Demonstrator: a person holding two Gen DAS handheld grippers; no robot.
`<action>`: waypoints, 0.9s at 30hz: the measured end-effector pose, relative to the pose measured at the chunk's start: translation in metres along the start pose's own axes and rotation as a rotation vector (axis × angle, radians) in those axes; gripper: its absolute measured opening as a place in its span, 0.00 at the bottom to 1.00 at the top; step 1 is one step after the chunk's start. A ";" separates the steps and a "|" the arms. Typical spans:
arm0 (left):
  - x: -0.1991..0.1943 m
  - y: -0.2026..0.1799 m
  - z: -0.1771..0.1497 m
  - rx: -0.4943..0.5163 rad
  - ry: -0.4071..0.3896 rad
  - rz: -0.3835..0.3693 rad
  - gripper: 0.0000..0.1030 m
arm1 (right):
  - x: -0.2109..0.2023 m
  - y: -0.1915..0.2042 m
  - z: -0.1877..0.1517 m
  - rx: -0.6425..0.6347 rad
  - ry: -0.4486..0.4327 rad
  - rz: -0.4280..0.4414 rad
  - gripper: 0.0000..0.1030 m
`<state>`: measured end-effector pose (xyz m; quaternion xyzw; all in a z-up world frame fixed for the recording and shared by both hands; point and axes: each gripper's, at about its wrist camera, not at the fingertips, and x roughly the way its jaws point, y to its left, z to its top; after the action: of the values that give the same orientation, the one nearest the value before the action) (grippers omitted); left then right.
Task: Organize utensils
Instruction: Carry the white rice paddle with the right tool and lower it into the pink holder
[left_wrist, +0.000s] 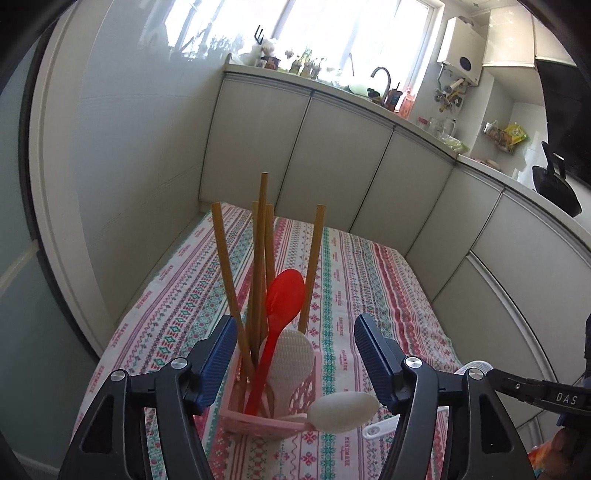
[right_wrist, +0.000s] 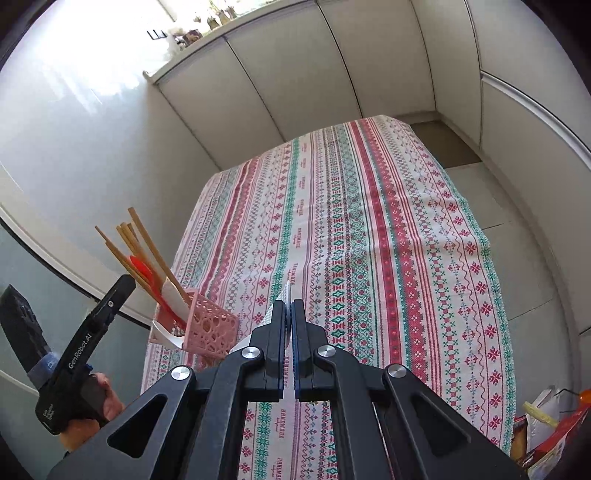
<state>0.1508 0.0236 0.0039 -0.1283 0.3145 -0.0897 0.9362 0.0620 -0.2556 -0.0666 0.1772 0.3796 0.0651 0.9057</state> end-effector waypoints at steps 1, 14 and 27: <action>-0.003 0.002 0.001 -0.004 0.010 0.006 0.69 | -0.002 0.001 0.000 -0.002 -0.005 0.002 0.03; -0.012 0.043 -0.027 0.031 0.275 0.221 0.80 | -0.051 0.037 0.007 -0.083 -0.152 0.032 0.03; 0.005 0.075 -0.052 0.089 0.453 0.234 0.80 | -0.028 0.140 -0.005 -0.368 -0.209 -0.065 0.03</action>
<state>0.1296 0.0838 -0.0608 -0.0264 0.5247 -0.0211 0.8506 0.0408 -0.1314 0.0008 0.0023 0.2708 0.0853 0.9588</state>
